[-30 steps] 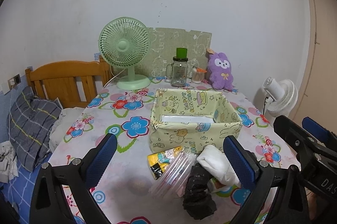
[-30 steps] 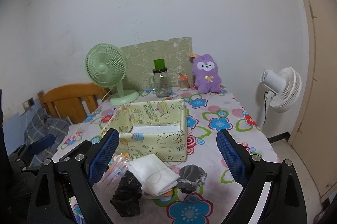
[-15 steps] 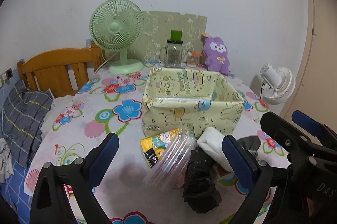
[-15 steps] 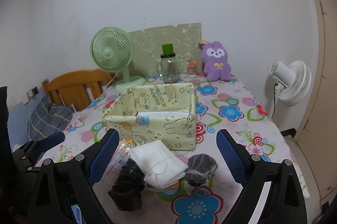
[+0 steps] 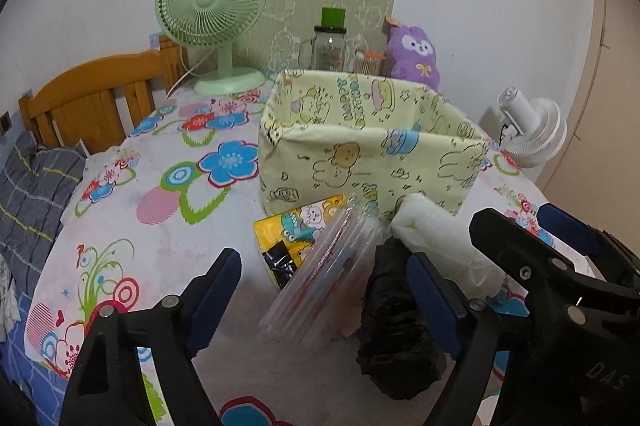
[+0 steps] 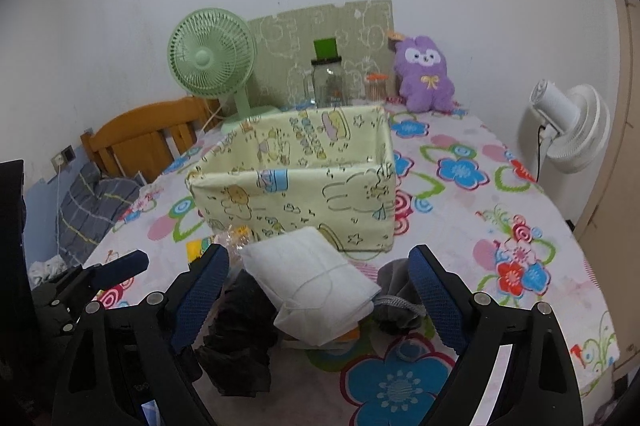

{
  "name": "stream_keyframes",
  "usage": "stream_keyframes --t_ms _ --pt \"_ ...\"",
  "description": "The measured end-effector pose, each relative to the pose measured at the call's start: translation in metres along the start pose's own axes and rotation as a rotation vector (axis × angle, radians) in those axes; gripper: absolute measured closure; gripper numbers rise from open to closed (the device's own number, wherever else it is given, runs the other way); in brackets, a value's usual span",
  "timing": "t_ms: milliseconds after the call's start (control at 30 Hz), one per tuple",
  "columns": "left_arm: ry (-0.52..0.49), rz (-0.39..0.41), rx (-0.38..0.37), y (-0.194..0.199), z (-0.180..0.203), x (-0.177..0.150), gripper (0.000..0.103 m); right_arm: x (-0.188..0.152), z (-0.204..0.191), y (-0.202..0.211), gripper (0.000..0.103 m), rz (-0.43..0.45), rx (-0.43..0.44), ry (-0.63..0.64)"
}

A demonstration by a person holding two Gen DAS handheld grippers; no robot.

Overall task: Organize soft objects
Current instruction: 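Grasp the clear plastic bag with the left tool while the right tool grasps the white cloth pack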

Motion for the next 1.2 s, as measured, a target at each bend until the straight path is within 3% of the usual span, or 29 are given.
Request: stream_keyframes --t_ms 367,567,733,1200 --pt "0.012 -0.066 0.028 -0.023 -0.004 -0.005 0.033 -0.006 -0.007 -0.028 0.011 -0.074 0.02 0.001" --pt "0.02 -0.091 0.012 -0.032 -0.005 -0.008 0.054 -0.01 -0.007 -0.044 0.017 -0.118 0.025 -0.015" --pt "0.01 -0.092 0.0 -0.035 -0.004 -0.008 0.06 -0.013 -0.007 -0.055 0.024 -0.157 0.045 -0.044" --pt "-0.009 -0.077 0.012 -0.033 0.001 -0.003 0.078 -0.01 -0.015 -0.06 0.069 -0.173 0.085 -0.045"
Point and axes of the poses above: each gripper's, at about its wrist camera, not at the fingertips, and y roughly against the way its jaws point, z to its right, x to its top, the point moved 2 cm from there along -y, roughly the way its jaws point, and after that the axes turned 1 degree about z, right-handed, at the moved point
